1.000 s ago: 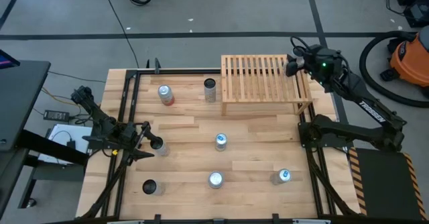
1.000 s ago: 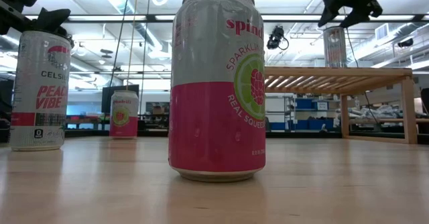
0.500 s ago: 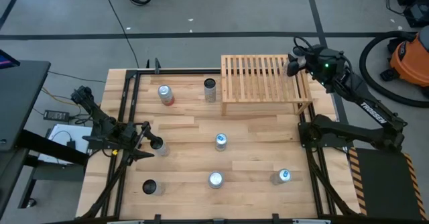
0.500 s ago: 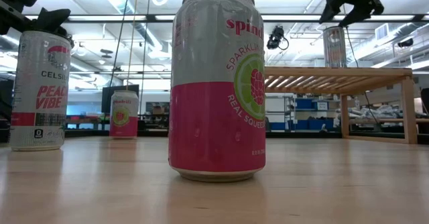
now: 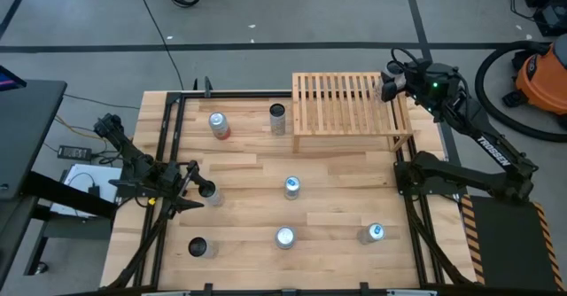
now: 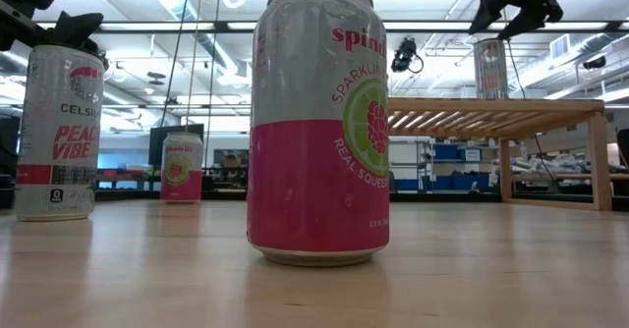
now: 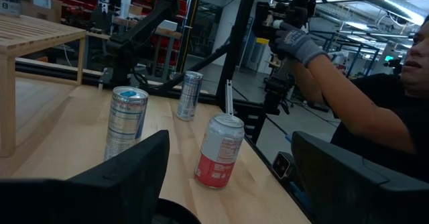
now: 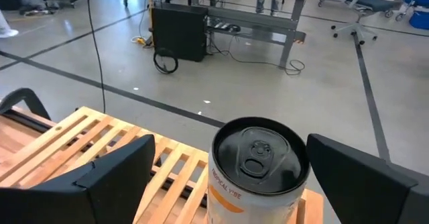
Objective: Place canned beverage on shelf
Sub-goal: Put the bottom white-yellow soda can on the shelf
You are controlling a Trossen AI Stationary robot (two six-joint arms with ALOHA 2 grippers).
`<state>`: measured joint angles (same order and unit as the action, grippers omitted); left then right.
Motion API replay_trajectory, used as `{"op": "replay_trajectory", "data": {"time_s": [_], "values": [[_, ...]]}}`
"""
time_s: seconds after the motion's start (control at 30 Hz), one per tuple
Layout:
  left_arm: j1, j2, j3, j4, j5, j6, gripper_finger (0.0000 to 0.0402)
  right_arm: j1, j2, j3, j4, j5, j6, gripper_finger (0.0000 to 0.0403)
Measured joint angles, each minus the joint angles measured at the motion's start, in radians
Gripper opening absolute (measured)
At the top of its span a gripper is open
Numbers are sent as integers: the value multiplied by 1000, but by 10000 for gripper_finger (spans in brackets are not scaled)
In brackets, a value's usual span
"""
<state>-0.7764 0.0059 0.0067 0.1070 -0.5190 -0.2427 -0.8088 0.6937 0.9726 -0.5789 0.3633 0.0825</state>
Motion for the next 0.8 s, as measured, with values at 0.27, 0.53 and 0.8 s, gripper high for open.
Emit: {"op": "replay_trajectory", "data": {"time_s": [0.27,0.53,0.8], "values": [[0,0,0,0,0,1,316,-41,35,0,2,4,28,399],[0,0,0,0,0,0,316,-62,79,0,-13,-10,30,400],[0,0,0,0,0,0,316,-73,87,0,-68,6,49,396]]}}
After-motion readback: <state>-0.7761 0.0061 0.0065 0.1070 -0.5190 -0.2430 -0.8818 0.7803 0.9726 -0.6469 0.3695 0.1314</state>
